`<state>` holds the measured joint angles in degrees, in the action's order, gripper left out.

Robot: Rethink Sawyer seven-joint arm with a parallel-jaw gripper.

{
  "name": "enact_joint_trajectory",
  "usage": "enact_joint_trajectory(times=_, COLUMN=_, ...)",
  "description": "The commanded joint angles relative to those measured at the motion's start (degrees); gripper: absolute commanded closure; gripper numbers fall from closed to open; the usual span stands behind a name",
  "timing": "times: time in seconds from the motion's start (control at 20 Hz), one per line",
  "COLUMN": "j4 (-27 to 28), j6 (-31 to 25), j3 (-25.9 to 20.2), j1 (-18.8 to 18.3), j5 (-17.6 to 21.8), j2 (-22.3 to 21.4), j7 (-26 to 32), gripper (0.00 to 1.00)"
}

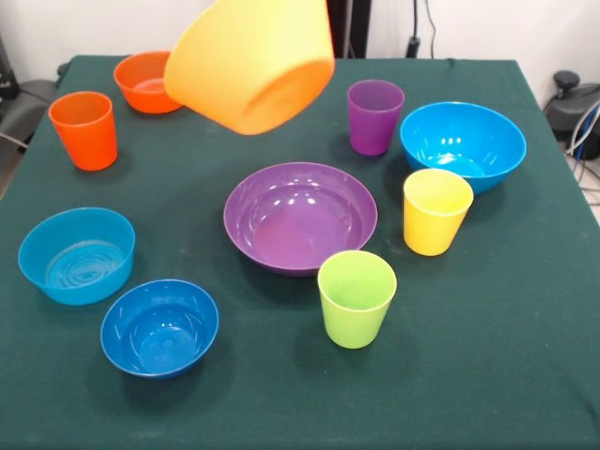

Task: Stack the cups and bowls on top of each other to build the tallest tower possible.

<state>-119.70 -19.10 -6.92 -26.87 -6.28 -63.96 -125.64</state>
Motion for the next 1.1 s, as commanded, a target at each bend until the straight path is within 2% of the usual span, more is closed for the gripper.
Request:
enact_joint_trajectory(times=0.05, j4=-7.05, j6=-1.3, j3=-18.26, j1=-4.84, j5=-4.23, j2=-0.26, j7=6.35, gripper=1.0)
enact_joint_trajectory(times=0.2, j4=-8.73, j6=1.93, j3=-26.75, j1=-10.16, j5=-5.79, j2=0.64, j7=5.79, gripper=1.0)
enact_joint_trajectory(times=0.4, j4=-8.53, j6=0.39, j3=-30.12, j1=-11.63, j5=-6.53, j2=0.43, j7=3.6, gripper=1.0)
enact_joint_trajectory(times=0.8, j4=-9.73, j6=-0.19, j3=-40.03, j1=-17.14, j5=-8.42, j2=0.26, j7=0.11, gripper=1.0)
enact_joint_trajectory(times=0.95, j4=-9.77, j6=2.11, j3=-44.11, j1=-19.26, j5=-7.93, j2=2.25, j7=-1.49, gripper=1.0)
enact_joint_trajectory(times=1.1, j4=-10.28, j6=2.24, j3=-48.14, j1=-20.63, j5=-9.41, j2=1.77, j7=-3.78, gripper=1.0)
